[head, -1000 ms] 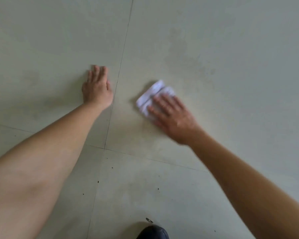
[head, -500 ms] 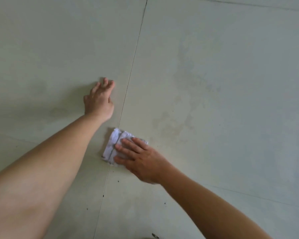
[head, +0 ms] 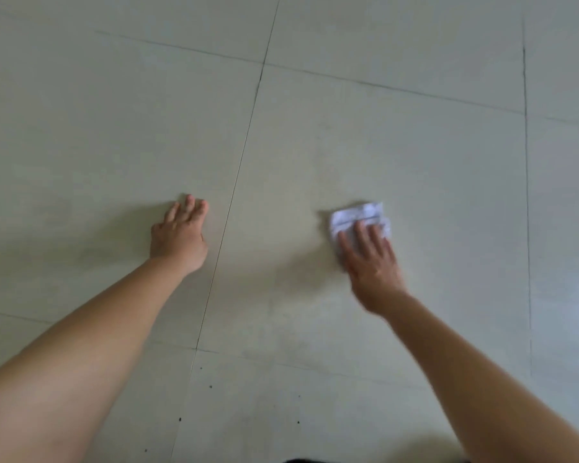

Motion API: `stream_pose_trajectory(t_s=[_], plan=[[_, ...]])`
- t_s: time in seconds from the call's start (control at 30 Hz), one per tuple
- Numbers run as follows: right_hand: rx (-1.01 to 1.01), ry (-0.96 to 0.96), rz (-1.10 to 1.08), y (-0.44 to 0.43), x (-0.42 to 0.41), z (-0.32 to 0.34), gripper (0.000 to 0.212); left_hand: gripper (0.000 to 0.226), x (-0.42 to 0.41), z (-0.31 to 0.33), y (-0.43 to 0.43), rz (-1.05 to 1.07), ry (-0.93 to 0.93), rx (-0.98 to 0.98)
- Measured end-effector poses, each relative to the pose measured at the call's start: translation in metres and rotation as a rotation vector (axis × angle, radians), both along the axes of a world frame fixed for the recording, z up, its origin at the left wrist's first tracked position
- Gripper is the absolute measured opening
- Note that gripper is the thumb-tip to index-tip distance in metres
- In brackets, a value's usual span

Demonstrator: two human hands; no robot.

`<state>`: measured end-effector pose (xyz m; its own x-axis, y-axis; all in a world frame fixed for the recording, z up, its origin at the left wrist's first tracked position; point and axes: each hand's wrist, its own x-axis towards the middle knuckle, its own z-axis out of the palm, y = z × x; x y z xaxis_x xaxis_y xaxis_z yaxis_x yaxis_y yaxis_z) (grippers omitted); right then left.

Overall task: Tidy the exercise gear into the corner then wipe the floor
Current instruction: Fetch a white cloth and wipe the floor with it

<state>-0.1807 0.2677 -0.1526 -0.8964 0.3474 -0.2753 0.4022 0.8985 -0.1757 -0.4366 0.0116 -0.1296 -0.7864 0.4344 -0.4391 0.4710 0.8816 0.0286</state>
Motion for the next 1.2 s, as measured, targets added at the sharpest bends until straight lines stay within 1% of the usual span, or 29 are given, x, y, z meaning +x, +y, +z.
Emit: stream_pose_trajectory(t_s=[0.13, 0.2, 0.23, 0.27, 0.33, 0.4, 0.47, 0.53, 0.6, 0.67, 0.77, 0.83, 0.87, 0.93, 0.97, 1.0, 1.07, 1.1, 1.13, 1.2], plan=[[-0.113, 0.079, 0.329, -0.060, -0.017, 0.000, 0.059, 0.068, -0.004, 0.008, 0.004, -0.020, -0.043, -0.067], [-0.107, 0.106, 0.442, -0.052, -0.039, -0.002, 0.051, 0.063, -0.005, 0.011, 0.009, 0.005, -0.044, -0.057], [-0.113, 0.119, 0.459, -0.039, -0.051, -0.007, 0.048, 0.059, -0.006, 0.012, 0.013, 0.014, -0.036, -0.048], [-0.111, 0.125, 0.452, -0.023, -0.065, -0.013, 0.047, 0.055, -0.007, 0.013, 0.016, 0.022, -0.019, -0.043], [-0.080, 0.091, 0.363, 0.009, -0.098, -0.019, 0.048, 0.050, -0.014, 0.015, 0.025, 0.032, 0.044, -0.017], [-0.055, 0.090, 0.247, 0.030, -0.131, -0.014, 0.055, 0.051, -0.027, 0.012, 0.039, 0.067, 0.094, 0.025], [-0.027, 0.059, 0.188, 0.041, -0.163, -0.010, 0.061, 0.054, -0.044, 0.003, 0.058, 0.191, 0.030, 0.066], [-0.056, 0.021, 0.123, 0.045, -0.189, -0.012, 0.057, 0.056, -0.050, -0.012, 0.074, 0.269, -0.060, 0.063], [-0.056, 0.060, 0.114, 0.040, -0.201, -0.016, 0.056, 0.057, -0.046, -0.030, 0.081, 0.287, -0.037, 0.063], [-0.026, 0.085, 0.194, 0.033, -0.204, -0.021, 0.055, 0.058, -0.043, -0.042, 0.083, 0.300, 0.013, 0.096], [-0.041, 0.160, 0.402, 0.024, -0.205, -0.020, 0.059, 0.058, -0.040, -0.044, 0.079, 0.300, 0.034, 0.117], [-0.050, 0.158, 0.573, 0.038, -0.228, -0.019, 0.059, 0.058, -0.040, -0.045, 0.079, 0.292, 0.063, 0.121], [-0.011, 0.152, 0.622, 0.050, -0.246, -0.023, 0.058, 0.059, -0.039, -0.045, 0.079, 0.293, 0.070, 0.118], [0.078, 0.199, 0.572, 0.080, -0.293, -0.028, 0.061, 0.059, -0.038, -0.046, 0.080, 0.296, 0.068, 0.107], [0.082, 0.175, 0.502, 0.093, -0.315, -0.022, 0.061, 0.060, -0.038, -0.046, 0.079, 0.297, 0.068, 0.104], [0.072, 0.154, 0.403, 0.103, -0.336, -0.015, 0.058, 0.060, -0.038, -0.046, 0.079, 0.298, 0.069, 0.105], [-0.028, 0.080, 0.158, 0.106, -0.363, -0.009, 0.054, 0.060, -0.038, -0.045, 0.079, 0.294, 0.073, 0.108], [-0.039, 0.060, 0.085, 0.100, -0.368, -0.009, 0.054, 0.060, -0.038, -0.045, 0.079, 0.290, 0.073, 0.106], [-0.036, 0.057, 0.069, 0.089, -0.365, -0.010, 0.055, 0.060, -0.038, -0.046, 0.079, 0.290, 0.071, 0.102], [-0.010, 0.119, 0.170, 0.058, -0.337, -0.021, 0.054, 0.060, -0.038, -0.047, 0.078, 0.296, 0.074, 0.102]])
